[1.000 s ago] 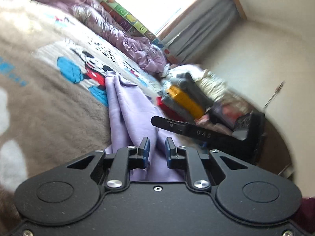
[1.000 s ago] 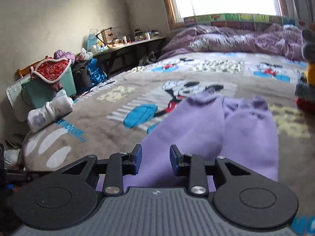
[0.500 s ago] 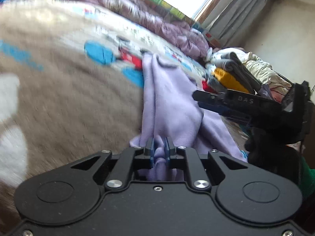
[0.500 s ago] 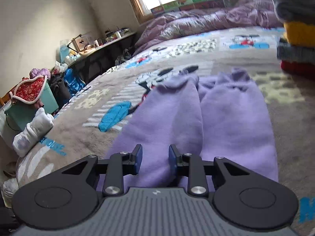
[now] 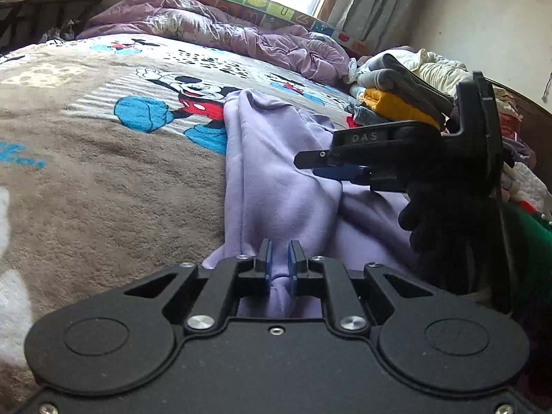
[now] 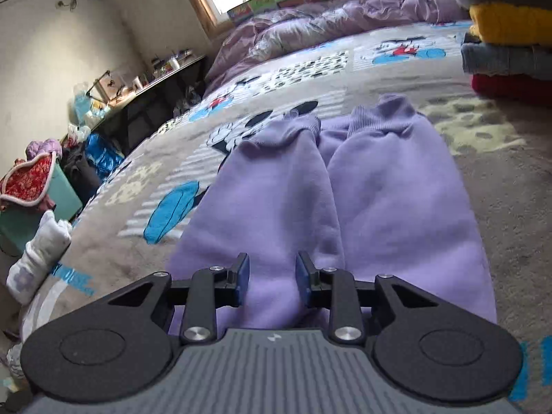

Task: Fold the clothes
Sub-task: 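Open the left gripper and withdraw both grippers from the sweatshirt, then move both grippers to the ribbed hem end of the folded sweatshirt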

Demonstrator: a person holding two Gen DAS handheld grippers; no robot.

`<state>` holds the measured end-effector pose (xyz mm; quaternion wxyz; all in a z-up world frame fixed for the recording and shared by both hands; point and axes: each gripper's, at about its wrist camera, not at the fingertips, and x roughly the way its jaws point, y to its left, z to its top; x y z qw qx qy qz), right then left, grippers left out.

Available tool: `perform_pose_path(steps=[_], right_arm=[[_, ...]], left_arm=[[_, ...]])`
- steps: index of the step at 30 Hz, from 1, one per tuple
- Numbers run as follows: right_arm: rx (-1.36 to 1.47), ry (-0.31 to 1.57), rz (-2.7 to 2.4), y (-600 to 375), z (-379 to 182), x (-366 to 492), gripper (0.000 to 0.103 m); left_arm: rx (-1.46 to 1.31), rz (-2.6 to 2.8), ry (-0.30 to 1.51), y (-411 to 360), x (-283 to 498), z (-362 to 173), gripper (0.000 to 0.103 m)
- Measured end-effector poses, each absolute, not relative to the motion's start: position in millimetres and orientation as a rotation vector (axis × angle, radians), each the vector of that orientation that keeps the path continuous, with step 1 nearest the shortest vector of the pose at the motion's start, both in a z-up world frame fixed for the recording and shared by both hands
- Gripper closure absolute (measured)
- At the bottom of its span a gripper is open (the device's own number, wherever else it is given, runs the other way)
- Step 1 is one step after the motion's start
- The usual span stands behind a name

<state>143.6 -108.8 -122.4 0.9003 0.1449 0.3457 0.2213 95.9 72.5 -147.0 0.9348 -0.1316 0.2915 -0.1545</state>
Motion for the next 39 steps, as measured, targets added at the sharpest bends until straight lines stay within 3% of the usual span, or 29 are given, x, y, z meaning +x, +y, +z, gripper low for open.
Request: perform_pose_path(steps=[5, 11, 18, 27, 29, 31, 34, 39], right_arm=[[0.342, 0.723, 0.456, -112.0, -114.9, 141.6, 0.071], [0.365, 0.603, 0.511, -144.1, -82.6, 97.2, 0.064], [0.29, 0.512, 0.508, -196.1, -67.6, 47.2, 0.058], [0.147, 0.481, 0.458, -235.9, -113.7, -25.8, 0.058], [0.099, 0.484, 0.48, -238.4, -121.2, -41.7, 0.057], [0.022, 0.464, 0.504, -236.7, -116.8, -50.9, 0.055], [-0.087, 0.402, 0.546, -233.2, -108.0, -64.6, 0.048], [-0.288, 0.402, 0.586, -217.8, -113.5, -85.4, 0.048]], left_arm=[[-0.29, -0.351, 0.553, 72.8, 87.8, -139.2, 0.091], [-0.283, -0.373, 0.482, 77.7, 69.7, -127.4, 0.074], [-0.285, -0.337, 0.442, 85.7, 60.8, -120.6, 0.074], [-0.24, -0.294, 0.454, 97.2, 49.3, -115.6, 0.074], [-0.204, -0.297, 0.446, 100.0, 41.9, -112.1, 0.069], [-0.168, -0.302, 0.428, 102.1, 33.1, -108.4, 0.053], [-0.072, -0.305, 0.405, 100.6, 21.0, -103.3, 0.05], [0.226, -0.321, 0.401, 82.6, 4.2, -103.9, 0.048]])
